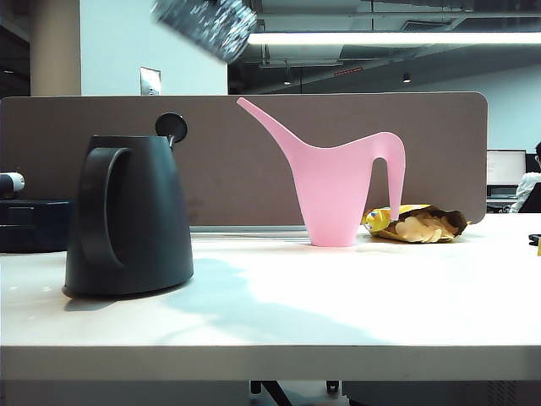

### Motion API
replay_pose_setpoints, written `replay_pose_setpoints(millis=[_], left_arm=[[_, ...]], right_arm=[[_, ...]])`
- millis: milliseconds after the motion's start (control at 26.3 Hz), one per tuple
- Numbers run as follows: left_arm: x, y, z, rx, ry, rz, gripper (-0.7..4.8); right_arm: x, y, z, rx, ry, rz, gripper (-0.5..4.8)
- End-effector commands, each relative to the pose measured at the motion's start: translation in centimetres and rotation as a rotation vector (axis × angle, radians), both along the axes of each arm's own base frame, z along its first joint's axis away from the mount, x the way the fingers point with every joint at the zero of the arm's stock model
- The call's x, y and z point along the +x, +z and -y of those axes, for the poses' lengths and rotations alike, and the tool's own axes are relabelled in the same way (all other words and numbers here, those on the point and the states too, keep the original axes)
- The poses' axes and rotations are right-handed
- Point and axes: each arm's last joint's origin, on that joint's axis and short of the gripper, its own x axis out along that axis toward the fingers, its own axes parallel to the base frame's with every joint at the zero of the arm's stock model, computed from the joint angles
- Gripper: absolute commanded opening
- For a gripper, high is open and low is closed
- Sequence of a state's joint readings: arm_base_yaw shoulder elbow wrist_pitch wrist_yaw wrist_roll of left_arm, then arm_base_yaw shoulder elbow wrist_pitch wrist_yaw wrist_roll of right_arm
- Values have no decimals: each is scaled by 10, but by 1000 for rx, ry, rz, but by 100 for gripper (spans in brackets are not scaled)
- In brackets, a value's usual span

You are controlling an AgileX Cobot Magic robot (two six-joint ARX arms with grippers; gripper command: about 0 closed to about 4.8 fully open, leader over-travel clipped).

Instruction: Pour the water from the cup into the kettle.

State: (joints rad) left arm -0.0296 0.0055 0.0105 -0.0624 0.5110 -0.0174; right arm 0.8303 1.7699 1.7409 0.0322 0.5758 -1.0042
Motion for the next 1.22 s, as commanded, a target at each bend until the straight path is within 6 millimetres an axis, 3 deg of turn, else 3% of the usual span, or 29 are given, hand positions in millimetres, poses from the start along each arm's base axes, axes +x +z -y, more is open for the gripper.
replay_pose_setpoints(millis=[38,152,419,609,1027,1066,1218], left_arm=[[1,3,-2,4,65,23,-5],[1,2,-2,5,73,22,-5],[1,2,-2,5,73,22,-5],[1,2,-2,4,73,22,-5],[1,2,-2,1,74,20,-5],[1,2,-2,1,73,20,-5],[1,2,-2,1,73,19,-5]], right_arm=[[-2,23,30,207,-42,-29,-7],[0,40,69,378,-90,-77,-7],[6,50,124,643,-165,-182,-7],[7,41,140,716,-172,-218,-7],[-3,-41,152,862,-149,-286,-7],[-1,-59,154,905,-146,-316,-7],[0,-94,159,961,-164,-322,-7]])
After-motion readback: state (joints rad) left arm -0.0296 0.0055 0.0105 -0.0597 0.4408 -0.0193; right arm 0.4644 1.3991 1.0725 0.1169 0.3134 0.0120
